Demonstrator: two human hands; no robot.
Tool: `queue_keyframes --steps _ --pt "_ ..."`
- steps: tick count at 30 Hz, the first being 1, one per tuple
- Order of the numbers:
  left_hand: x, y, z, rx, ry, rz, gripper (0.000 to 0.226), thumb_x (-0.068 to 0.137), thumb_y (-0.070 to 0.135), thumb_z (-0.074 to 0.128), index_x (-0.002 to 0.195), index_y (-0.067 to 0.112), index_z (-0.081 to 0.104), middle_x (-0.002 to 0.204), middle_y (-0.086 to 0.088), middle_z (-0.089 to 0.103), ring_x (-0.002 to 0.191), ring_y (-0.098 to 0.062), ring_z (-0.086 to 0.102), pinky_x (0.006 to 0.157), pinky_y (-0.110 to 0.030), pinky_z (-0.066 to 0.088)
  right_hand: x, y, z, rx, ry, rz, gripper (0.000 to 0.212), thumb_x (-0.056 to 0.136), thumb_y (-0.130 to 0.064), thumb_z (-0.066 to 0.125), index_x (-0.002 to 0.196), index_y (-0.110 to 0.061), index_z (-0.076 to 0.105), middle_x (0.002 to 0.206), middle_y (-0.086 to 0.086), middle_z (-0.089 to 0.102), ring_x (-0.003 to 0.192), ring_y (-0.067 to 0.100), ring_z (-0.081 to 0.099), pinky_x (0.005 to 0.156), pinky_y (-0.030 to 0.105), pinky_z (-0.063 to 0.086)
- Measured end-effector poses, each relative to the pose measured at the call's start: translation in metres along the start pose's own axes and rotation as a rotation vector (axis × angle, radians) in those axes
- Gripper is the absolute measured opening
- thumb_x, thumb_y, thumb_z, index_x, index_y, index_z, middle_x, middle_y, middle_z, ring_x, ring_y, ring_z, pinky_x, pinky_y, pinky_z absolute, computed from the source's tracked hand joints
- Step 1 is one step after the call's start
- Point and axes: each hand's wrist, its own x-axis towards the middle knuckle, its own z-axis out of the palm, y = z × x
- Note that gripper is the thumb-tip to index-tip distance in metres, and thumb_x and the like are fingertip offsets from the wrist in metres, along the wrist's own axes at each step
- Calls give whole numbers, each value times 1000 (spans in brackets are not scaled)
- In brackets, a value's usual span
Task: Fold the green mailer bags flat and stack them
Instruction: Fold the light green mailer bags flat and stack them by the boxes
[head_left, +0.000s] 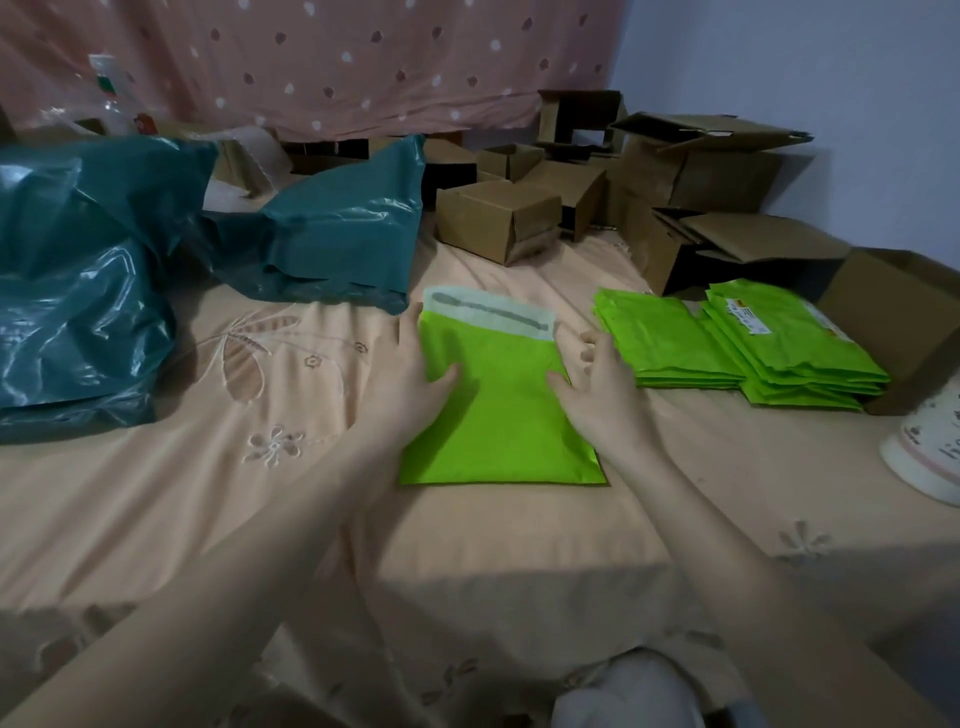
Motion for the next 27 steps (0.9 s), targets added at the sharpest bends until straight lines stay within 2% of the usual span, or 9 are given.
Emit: queue_keyframes --steps 2,4,7,10,17,20,23,25,27 --pt "-4 6 1 115 20 104 57 92 21 53 143 6 31 150 -11 28 139 -24 26 111 -29 19 -5 -3 1 -132 54 -158 47 86 -34 53 127 -11 48 127 11 54 120 31 47 97 49 42" --pt "-8 13 6 201 -103 170 51 97 23 42 145 8 31 155 -8 22 143 -22 19 116 -33 16 -12 -12 4 -188 1 -295 47 91 -30 48 133 -9 47 138 10 49 129 27 42 104 44 38" --pt "-17 18 18 313 -349 167 51 101 28 29 148 13 21 158 -1 12 146 -17 7 118 -39 9 -23 -21 12 -298 -217 -376 50 99 -31 36 144 -11 33 154 5 29 143 18 23 116 38 21" --pt "-24 12 26 380 -457 132 50 102 31 23 150 19 17 158 4 10 146 -14 6 118 -36 7 -27 -17 18 -350 -425 -324 51 102 -33 26 149 -15 21 159 -2 14 146 11 9 118 39 10" --pt "-26 11 27 431 -471 114 49 101 31 21 150 24 15 159 5 8 146 -15 5 117 -36 6 -28 -17 20 -377 -490 -278 52 101 -34 22 151 -18 14 160 -3 7 147 12 4 119 39 5" --pt "-28 11 29 449 -463 84 50 101 34 20 150 28 13 159 6 7 146 -18 3 117 -38 5 -29 -17 20 -397 -463 -250 54 101 -35 23 151 -18 14 160 3 6 147 18 3 119 39 5" --pt "-29 10 30 483 -421 28 53 100 40 22 150 25 12 159 -1 4 146 -25 0 117 -40 4 -31 -18 22 -392 -439 -194 58 100 -38 24 151 -13 12 160 10 4 147 21 1 119 37 4" --pt "-28 11 29 468 -399 -35 59 98 44 25 150 21 13 159 -5 2 146 -26 -2 117 -38 2 -28 -19 21 -360 -457 -169 61 99 -40 28 151 -12 12 160 9 3 147 19 1 119 35 4" --pt "-25 12 25 416 -415 -81 65 95 48 31 150 18 14 159 -9 2 146 -25 0 116 -38 4 -20 -18 16 -242 -498 -114 65 96 -41 40 150 -12 18 159 8 10 147 18 8 119 32 9"
